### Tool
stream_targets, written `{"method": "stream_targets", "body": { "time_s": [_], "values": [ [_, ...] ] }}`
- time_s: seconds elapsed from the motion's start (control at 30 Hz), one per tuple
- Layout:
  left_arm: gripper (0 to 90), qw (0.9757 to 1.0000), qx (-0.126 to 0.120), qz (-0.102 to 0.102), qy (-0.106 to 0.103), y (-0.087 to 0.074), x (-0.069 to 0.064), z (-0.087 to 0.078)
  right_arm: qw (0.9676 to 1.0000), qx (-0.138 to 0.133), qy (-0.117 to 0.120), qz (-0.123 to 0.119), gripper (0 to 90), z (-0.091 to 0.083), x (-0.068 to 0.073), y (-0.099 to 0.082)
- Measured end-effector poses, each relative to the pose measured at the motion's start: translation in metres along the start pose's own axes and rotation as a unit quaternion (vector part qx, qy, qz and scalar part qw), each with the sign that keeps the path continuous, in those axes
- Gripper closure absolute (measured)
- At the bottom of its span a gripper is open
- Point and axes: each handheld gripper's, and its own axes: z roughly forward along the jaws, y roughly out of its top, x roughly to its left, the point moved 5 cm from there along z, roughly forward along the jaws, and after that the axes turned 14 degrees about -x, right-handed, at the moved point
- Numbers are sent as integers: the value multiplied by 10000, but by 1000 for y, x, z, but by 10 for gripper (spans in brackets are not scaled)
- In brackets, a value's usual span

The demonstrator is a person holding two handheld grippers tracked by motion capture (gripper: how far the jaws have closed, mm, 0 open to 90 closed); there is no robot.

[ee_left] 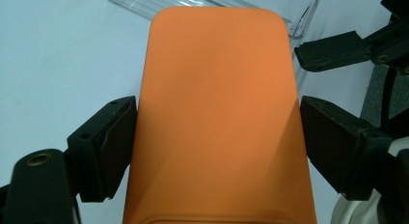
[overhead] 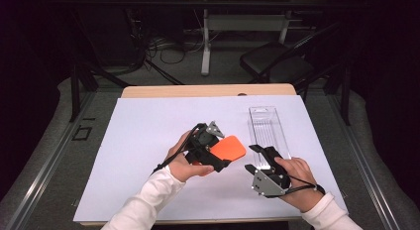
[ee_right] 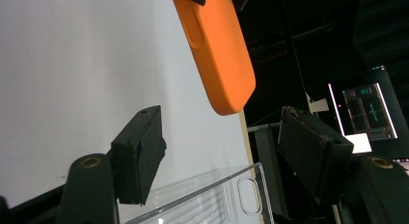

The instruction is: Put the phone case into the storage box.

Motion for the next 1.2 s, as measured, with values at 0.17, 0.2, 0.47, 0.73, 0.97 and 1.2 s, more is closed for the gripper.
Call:
{"method": "stream_targets", "body": {
  "time_s": [0.17,0.2,0.47,0.73,0.97,1.2],
  "values": [
    [165,10000,18,39,-16,2,-3,4,10000,9,-7,-88,331,2,1,-1],
    [165,10000,6,44,-37,3,-4,4,10000,5,17,-96,334,2,1,-1],
    [165,9999,34,52,-117,6,-9,12,9994,33,82,-338,345,3,4,-1],
    [165,9998,40,57,-179,7,-13,16,9980,81,-30,-622,435,3,5,0],
    [165,9997,57,97,-220,8,-16,19,9963,91,1,-855,467,6,7,2],
    [165,9996,61,99,-251,8,-19,21,9940,66,-27,-1087,505,9,8,4]
  ]
}}
